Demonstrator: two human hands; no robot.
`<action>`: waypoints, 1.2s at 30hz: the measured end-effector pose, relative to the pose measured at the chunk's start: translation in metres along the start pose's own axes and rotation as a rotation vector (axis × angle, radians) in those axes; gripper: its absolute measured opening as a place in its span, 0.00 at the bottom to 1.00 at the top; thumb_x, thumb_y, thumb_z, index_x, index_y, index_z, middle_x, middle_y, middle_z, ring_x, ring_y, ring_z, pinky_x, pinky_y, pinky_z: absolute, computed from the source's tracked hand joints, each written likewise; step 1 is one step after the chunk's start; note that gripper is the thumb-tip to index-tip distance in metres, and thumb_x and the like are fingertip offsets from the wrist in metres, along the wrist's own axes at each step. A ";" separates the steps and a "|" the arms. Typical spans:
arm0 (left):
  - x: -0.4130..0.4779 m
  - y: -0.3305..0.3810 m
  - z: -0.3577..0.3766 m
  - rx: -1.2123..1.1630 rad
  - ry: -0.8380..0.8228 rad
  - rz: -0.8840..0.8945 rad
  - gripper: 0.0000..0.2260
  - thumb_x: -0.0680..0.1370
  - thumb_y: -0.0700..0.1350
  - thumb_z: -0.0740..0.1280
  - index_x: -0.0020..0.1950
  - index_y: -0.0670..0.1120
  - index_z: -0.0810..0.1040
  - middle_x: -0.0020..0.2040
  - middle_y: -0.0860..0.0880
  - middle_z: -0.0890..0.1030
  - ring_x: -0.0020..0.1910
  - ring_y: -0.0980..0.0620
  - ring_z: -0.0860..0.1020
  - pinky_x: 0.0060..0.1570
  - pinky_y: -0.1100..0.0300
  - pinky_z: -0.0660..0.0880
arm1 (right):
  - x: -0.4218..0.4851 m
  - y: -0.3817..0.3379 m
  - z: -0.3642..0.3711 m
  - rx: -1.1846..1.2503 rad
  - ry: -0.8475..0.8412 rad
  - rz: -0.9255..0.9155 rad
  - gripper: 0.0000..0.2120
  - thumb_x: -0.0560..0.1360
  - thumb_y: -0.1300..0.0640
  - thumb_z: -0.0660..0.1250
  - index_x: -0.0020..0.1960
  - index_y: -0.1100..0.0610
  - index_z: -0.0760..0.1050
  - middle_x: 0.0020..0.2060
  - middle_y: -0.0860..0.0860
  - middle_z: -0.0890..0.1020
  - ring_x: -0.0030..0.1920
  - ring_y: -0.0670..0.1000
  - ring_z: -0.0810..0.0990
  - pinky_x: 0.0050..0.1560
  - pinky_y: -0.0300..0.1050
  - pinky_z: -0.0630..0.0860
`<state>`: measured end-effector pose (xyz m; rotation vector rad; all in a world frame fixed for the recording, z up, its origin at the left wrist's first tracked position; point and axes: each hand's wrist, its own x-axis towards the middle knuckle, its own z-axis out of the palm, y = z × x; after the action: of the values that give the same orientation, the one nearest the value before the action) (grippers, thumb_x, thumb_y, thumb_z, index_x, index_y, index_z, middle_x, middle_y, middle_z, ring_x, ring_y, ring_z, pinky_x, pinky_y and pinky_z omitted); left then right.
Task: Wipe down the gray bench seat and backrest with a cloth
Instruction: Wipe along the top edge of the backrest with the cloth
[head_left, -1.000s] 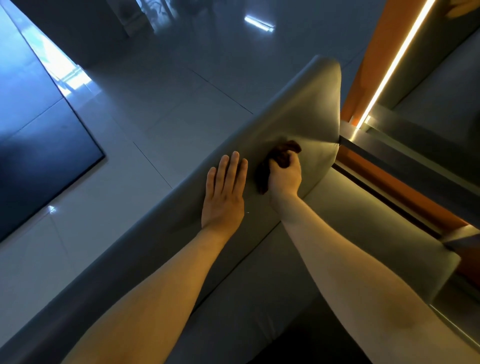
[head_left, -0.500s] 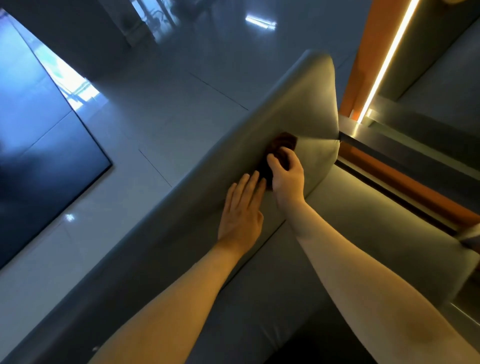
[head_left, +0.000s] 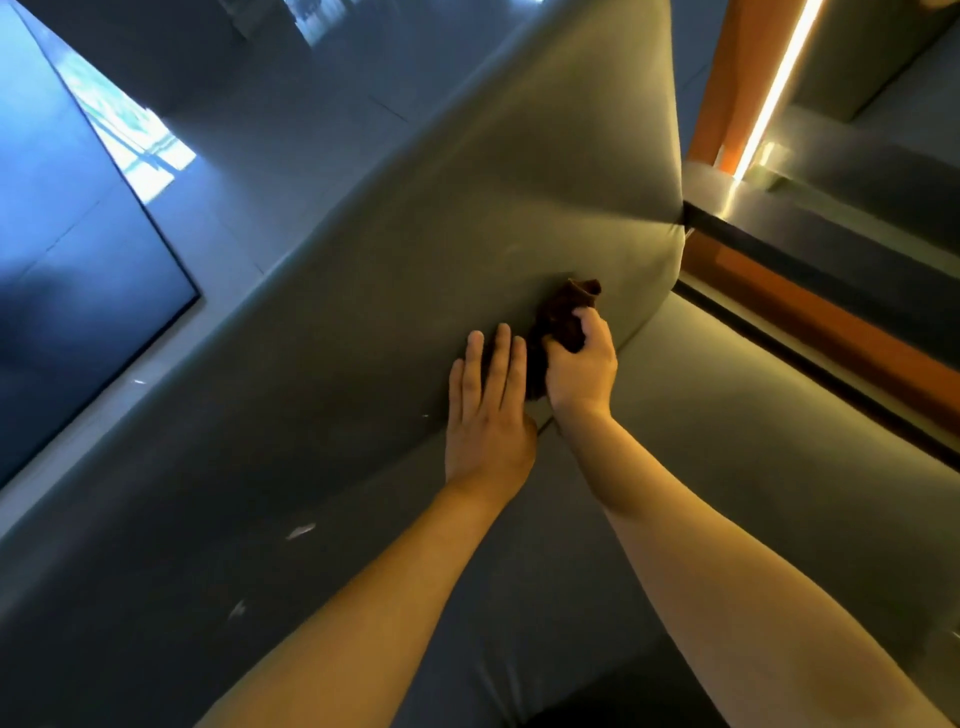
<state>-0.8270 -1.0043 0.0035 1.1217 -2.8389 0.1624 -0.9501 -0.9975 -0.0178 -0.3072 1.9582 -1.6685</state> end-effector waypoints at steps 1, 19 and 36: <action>0.000 0.002 0.006 0.050 -0.008 -0.006 0.36 0.79 0.44 0.62 0.83 0.44 0.48 0.84 0.44 0.45 0.81 0.40 0.37 0.79 0.45 0.35 | 0.004 0.011 -0.004 0.035 0.012 0.089 0.14 0.73 0.63 0.68 0.56 0.49 0.79 0.52 0.50 0.81 0.53 0.50 0.80 0.60 0.51 0.79; 0.013 0.013 0.038 0.193 -0.023 -0.122 0.41 0.78 0.47 0.65 0.83 0.50 0.42 0.79 0.48 0.26 0.76 0.38 0.25 0.71 0.41 0.22 | 0.013 0.042 -0.017 -0.014 -0.041 0.104 0.14 0.76 0.64 0.67 0.59 0.52 0.79 0.52 0.49 0.82 0.52 0.49 0.80 0.55 0.44 0.80; 0.010 -0.009 -0.017 0.178 0.034 -0.079 0.34 0.79 0.51 0.65 0.82 0.44 0.57 0.83 0.45 0.54 0.79 0.46 0.57 0.69 0.41 0.63 | -0.015 -0.036 0.000 0.233 -0.188 0.145 0.07 0.80 0.59 0.67 0.55 0.51 0.82 0.50 0.48 0.85 0.53 0.48 0.83 0.61 0.51 0.80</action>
<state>-0.8275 -1.0151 0.0218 1.2490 -2.7901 0.4322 -0.9439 -0.9975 0.0211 -0.2187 1.5938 -1.6876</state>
